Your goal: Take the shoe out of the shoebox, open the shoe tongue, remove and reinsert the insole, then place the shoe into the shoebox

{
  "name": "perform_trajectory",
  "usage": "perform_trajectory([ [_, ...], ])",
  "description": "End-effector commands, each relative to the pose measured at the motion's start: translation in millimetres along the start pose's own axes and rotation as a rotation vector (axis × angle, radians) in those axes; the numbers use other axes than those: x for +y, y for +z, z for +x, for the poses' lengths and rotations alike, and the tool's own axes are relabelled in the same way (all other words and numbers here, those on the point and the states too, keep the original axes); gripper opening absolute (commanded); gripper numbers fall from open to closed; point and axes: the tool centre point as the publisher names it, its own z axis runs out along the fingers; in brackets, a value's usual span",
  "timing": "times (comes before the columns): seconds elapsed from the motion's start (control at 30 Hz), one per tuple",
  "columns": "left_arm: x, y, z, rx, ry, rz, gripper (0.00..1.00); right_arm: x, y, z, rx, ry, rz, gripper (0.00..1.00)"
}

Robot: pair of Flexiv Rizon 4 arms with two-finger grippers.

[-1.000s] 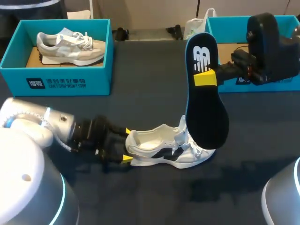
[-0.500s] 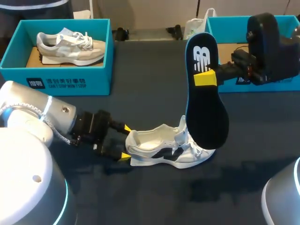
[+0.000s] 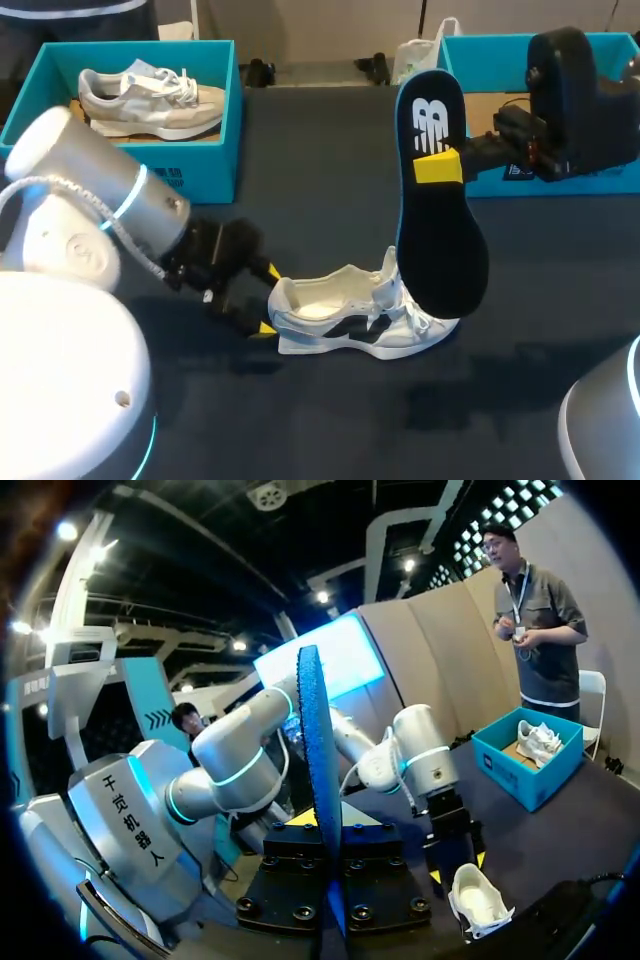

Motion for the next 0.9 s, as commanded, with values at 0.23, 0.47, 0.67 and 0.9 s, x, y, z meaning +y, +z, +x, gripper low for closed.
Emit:
perform_trajectory([
  [0.23,-16,-19,-1.5,0.019,-0.012,-0.197,1.0,0.4,1,-1.1,0.0,0.002,0.002,0.0],
  [0.47,-24,-26,2.7,-0.034,0.015,-0.328,1.0,0.4,1,-1.1,0.0,0.002,0.002,0.0],
  [0.67,-30,-24,1.1,0.002,0.005,-0.401,1.0,0.4,1,-1.1,0.0,0.002,0.002,0.0],
  [0.9,-50,-27,-5.6,-0.003,0.016,-0.435,1.0,0.4,1,-1.1,0.0,0.002,0.002,0.0],
])
